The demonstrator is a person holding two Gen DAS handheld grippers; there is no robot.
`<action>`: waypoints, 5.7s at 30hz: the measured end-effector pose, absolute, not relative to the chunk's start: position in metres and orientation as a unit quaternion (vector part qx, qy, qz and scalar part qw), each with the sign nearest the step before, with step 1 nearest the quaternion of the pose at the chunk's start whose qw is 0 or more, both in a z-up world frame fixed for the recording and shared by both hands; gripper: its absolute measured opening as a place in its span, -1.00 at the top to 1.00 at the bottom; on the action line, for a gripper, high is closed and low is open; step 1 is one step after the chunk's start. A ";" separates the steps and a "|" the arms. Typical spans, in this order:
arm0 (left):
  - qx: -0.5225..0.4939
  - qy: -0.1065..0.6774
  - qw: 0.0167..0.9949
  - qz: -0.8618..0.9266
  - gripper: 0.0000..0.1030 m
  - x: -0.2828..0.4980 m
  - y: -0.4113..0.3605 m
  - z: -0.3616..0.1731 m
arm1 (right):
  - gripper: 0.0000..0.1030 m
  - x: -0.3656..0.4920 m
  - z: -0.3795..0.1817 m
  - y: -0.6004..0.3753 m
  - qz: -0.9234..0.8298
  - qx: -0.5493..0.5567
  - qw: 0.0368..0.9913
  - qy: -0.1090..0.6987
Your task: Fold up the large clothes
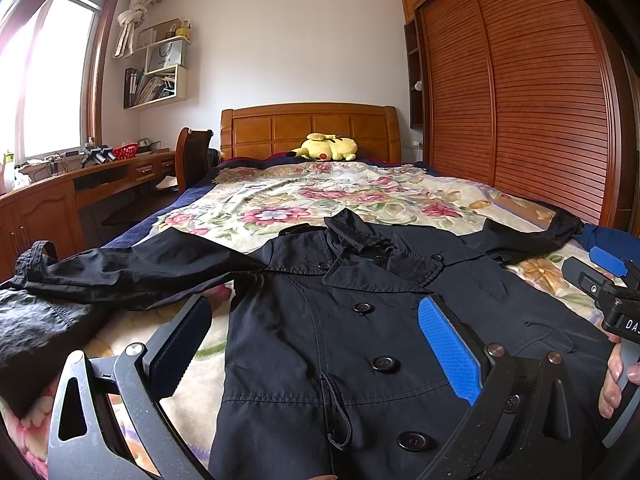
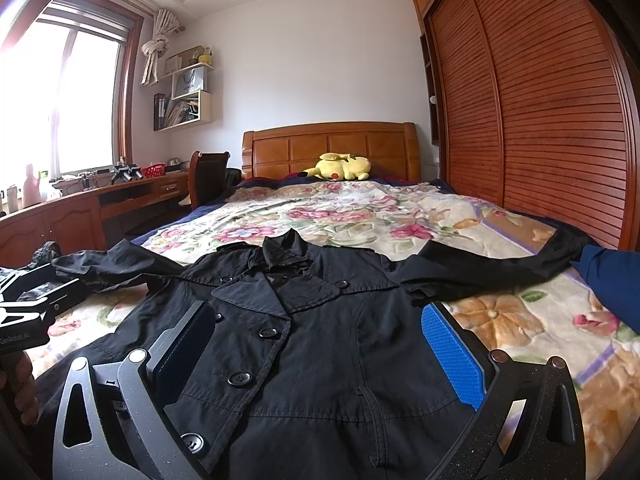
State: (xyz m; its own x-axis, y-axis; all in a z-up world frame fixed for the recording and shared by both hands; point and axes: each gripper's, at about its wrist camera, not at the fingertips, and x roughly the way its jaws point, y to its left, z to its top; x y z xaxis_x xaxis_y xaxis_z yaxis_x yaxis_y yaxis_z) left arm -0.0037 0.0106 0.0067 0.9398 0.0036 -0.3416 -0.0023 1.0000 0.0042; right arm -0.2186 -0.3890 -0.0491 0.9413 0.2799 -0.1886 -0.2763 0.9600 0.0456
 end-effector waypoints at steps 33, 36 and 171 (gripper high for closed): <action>0.005 0.200 0.980 0.021 -1.00 0.013 0.052 0.016 | -1.00 -0.221 -0.036 -0.373 0.187 -0.005 0.978 0.093; 0.011 0.212 0.977 0.030 -1.00 0.019 0.069 0.013 | -1.00 -0.218 -0.032 -0.368 0.198 -0.006 0.975 0.096; 0.052 0.274 0.947 -0.160 -0.28 0.054 0.010 0.036 | -0.94 -0.115 -0.017 -0.380 0.256 0.003 0.942 0.216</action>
